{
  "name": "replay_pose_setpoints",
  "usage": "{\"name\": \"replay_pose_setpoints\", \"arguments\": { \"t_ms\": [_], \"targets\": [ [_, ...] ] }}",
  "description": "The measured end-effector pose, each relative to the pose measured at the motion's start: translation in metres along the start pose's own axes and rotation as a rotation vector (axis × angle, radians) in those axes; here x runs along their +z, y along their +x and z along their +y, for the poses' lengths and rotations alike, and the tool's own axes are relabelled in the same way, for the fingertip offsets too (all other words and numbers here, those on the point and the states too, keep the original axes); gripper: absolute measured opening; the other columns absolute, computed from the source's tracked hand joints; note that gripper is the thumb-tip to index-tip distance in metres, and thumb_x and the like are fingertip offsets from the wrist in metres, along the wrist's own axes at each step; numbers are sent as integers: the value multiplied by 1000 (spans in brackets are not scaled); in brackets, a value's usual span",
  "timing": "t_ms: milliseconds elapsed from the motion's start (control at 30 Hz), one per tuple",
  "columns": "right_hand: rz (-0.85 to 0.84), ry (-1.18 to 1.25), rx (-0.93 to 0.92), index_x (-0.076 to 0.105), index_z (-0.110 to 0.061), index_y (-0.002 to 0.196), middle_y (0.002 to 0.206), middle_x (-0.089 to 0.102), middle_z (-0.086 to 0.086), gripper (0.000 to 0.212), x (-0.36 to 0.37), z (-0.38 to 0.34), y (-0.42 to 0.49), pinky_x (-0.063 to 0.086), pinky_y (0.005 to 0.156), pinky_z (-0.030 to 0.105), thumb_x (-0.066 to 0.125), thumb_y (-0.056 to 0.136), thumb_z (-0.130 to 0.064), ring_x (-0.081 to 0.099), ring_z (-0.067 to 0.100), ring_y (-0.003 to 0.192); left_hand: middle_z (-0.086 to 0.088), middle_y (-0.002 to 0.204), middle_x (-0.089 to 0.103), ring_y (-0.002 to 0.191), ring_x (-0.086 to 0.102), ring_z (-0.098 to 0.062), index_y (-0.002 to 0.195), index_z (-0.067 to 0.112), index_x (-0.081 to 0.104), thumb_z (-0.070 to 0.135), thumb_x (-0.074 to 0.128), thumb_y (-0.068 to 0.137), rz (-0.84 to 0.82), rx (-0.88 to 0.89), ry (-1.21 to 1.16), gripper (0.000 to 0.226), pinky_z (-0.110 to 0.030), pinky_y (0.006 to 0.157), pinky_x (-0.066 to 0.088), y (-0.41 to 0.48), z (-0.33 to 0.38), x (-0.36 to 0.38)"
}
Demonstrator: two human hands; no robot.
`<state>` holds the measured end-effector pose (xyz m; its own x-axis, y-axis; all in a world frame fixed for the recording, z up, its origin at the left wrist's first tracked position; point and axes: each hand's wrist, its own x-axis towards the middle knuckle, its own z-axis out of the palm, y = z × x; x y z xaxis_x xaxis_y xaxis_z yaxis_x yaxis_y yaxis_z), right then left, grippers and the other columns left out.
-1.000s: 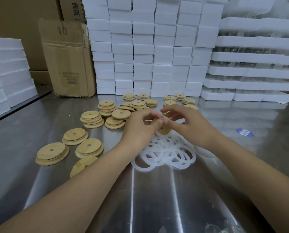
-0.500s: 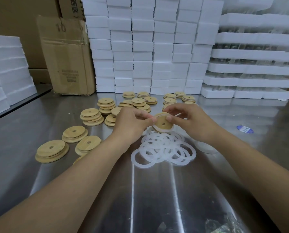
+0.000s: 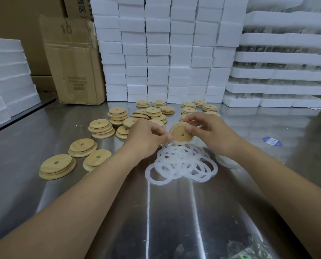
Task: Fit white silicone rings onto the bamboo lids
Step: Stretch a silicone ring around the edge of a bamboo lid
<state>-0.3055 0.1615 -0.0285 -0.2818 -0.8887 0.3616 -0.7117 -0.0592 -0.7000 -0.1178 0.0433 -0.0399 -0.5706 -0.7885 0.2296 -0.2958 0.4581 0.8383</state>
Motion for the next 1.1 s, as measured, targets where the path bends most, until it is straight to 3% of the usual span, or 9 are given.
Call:
{"name": "replay_pose_setpoints", "arguments": {
  "t_ms": [133, 267, 333, 467, 633, 767, 867, 967, 1100],
  "targets": [
    [4, 30, 36, 72, -23, 111, 102, 78, 0, 10, -2, 1, -1, 49, 76, 18, 67, 104, -19, 67, 0, 86, 6, 77, 79, 82, 76, -16, 82, 22, 86, 26, 90, 86, 12, 20, 2, 7, -43, 86, 65, -1, 1, 3],
    [16, 37, 92, 68, -23, 111, 96, 77, -1, 7, -3, 0, -3, 56, 74, 27, 64, 105, -20, 70, 5, 84, 9, 73, 79, 72, 72, -5, 81, 23, 86, 25, 88, 88, 6, 51, 71, 8, -17, 66, 55, -5, -1, 8],
    [9, 50, 119, 66, -17, 115, 98, 78, 4, 10, -5, 0, -4, 58, 80, 38, 63, 106, -20, 73, 15, 89, 10, 72, 78, 70, 71, -3, 80, 23, 86, 24, 86, 90, 3, 81, 123, 10, -15, 62, 53, -7, -1, 11],
    [-5, 61, 124, 65, -18, 117, 100, 78, 5, 14, -7, -2, -5, 59, 85, 44, 66, 105, -23, 73, 24, 99, 8, 76, 78, 73, 72, -5, 80, 24, 82, 24, 84, 89, 38, 84, 92, 9, -17, 62, 55, -9, 2, 14],
    [13, 57, 62, 66, -21, 106, 88, 77, -6, 8, -4, -4, -5, 52, 74, 29, 72, 100, -23, 73, 9, 81, 7, 77, 76, 70, 69, -5, 83, 23, 77, 42, 81, 91, 75, 71, 17, 20, -13, 58, 50, -9, 4, 15],
    [42, -6, 50, 66, -25, 101, 98, 75, -1, 8, -2, -5, -6, 59, 91, 47, 72, 96, -23, 73, 24, 91, 7, 77, 76, 72, 70, -8, 84, 21, 77, 23, 78, 96, 77, 82, 20, 12, -22, 67, 55, -10, 4, 17],
    [10, -73, -7, 70, -29, 109, 101, 75, -8, 14, -1, -8, -7, 59, 91, 39, 74, 96, -33, 71, 12, 91, 7, 78, 76, 69, 67, -7, 85, 22, 77, 21, 76, 97, 70, 124, 26, 12, -23, 68, 55, -12, 6, 18],
    [-1, -98, -45, 76, -24, 112, 103, 78, -8, 14, -1, -8, -5, 58, 95, 37, 73, 100, -28, 71, 11, 97, 6, 83, 76, 77, 69, -11, 89, 20, 78, 23, 75, 99, 48, 144, 17, 11, -29, 77, 57, -13, 8, 16],
    [19, 106, -12, 80, -17, 110, 101, 82, -5, 13, -9, -7, -5, 58, 86, 19, 70, 102, -20, 76, 9, 98, 5, 84, 76, 85, 73, -16, 88, 20, 78, 20, 73, 101, -20, 132, 47, 13, -35, 82, 58, -10, 12, 8]
  ]
}}
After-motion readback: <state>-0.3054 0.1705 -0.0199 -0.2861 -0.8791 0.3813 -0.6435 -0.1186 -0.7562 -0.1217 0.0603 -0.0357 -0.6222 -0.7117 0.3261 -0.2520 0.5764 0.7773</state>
